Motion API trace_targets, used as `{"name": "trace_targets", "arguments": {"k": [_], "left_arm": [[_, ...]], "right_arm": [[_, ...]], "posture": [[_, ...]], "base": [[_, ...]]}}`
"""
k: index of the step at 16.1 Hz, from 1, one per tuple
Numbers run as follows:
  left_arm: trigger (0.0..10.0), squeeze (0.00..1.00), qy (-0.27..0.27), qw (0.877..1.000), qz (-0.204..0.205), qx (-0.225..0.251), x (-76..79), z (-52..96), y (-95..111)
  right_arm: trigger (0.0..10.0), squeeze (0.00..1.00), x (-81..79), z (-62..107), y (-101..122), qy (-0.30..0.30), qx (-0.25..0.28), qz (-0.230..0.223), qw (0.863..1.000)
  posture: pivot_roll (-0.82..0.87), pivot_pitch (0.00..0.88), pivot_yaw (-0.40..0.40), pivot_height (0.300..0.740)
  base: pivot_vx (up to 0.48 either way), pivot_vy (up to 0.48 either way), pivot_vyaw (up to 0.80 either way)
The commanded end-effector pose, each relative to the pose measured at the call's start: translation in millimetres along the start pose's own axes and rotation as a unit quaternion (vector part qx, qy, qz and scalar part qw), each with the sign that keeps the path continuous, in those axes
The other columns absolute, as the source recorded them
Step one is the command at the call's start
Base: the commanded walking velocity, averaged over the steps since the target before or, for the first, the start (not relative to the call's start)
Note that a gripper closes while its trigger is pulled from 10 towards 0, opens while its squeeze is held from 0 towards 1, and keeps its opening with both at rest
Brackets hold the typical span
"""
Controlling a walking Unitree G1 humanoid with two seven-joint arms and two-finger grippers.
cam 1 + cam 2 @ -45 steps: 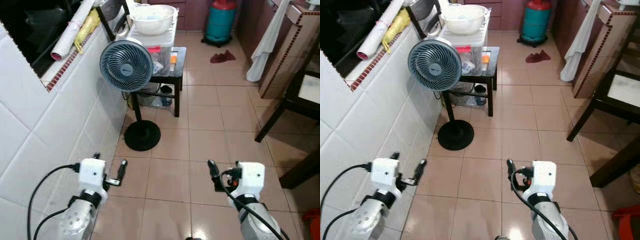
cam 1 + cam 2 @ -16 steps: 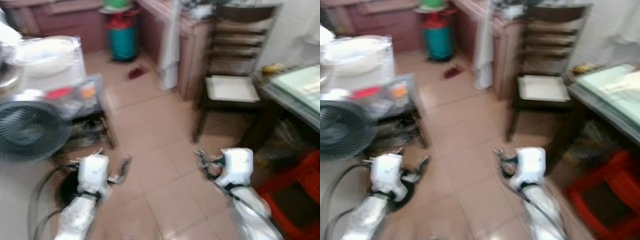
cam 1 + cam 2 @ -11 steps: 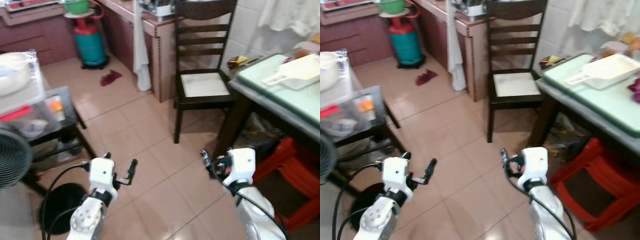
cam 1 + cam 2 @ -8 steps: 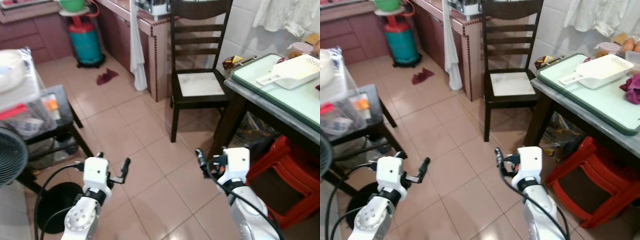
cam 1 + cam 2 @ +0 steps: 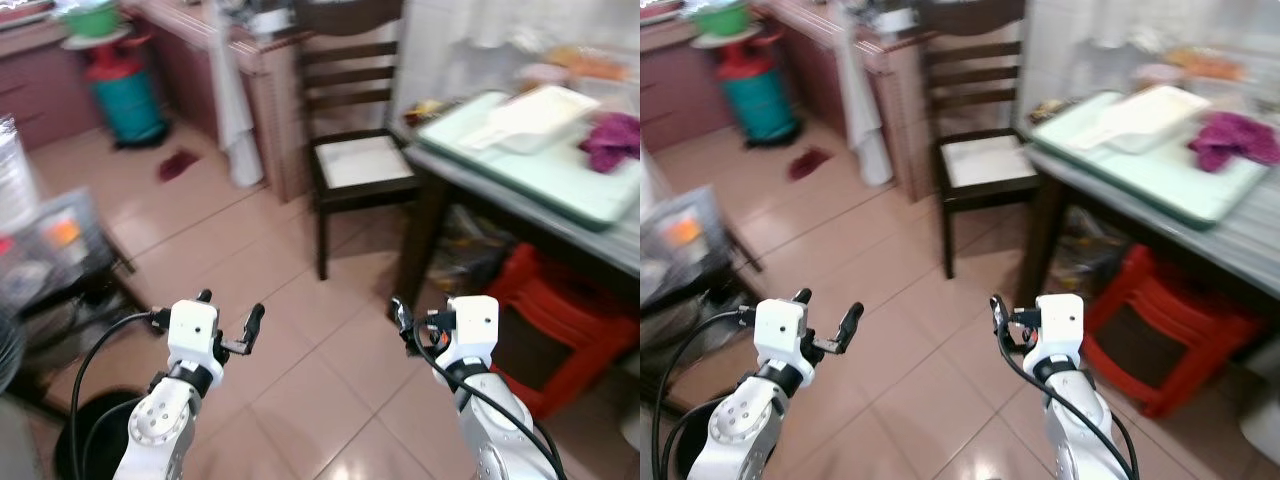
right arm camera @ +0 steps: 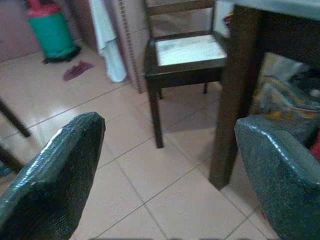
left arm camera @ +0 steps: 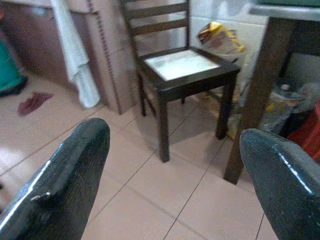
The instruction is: Setting the table
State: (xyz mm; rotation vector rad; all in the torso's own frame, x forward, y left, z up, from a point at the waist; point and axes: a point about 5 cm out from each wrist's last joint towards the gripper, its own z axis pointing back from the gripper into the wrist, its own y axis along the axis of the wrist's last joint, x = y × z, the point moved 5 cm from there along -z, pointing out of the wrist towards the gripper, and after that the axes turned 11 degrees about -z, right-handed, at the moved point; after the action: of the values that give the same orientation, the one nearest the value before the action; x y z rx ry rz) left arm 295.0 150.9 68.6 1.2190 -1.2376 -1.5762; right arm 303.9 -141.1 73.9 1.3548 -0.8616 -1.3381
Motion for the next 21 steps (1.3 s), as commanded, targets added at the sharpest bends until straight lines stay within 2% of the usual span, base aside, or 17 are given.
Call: {"name": "trace_targets", "arguments": {"k": [1, 5, 18, 21], "left_arm": [[10.0, 0.00, -0.003, 1.000, -0.001, -0.003, -0.3, 1.2, -1.8], [10.0, 0.00, -0.009, 1.000, 0.000, -0.002, 2.2, 0.8, -2.0], [10.0, 0.00, -0.011, 1.000, 0.012, -0.004, 8.9, 1.5, -5.0], [10.0, 0.00, 0.012, 1.000, 0.019, -0.019, 6.4, -0.3, -10.0]], "right_arm": [[10.0, 0.00, 2.2, 1.1, 2.1, -0.006, 0.005, 0.001, 1.000], [10.0, 0.00, 1.4, 1.7, 2.8, -0.005, 0.006, 0.001, 1.000], [10.0, 0.00, 3.3, 0.9, 11.0, -0.002, 0.012, 0.012, 1.000], [10.0, 0.00, 4.5, 1.4, 11.4, -0.001, 0.012, 0.012, 1.000]], "posture": [[-0.07, 0.094, 0.059, 0.740], [-0.07, 0.089, 0.061, 0.740], [-0.08, 0.092, 0.035, 0.740], [-0.09, 0.093, 0.028, 0.740]], "base": [[0.292, 0.000, 0.00], [0.291, 0.000, -0.26], [0.299, 0.000, -0.72], [0.087, 0.000, -0.25]]}}
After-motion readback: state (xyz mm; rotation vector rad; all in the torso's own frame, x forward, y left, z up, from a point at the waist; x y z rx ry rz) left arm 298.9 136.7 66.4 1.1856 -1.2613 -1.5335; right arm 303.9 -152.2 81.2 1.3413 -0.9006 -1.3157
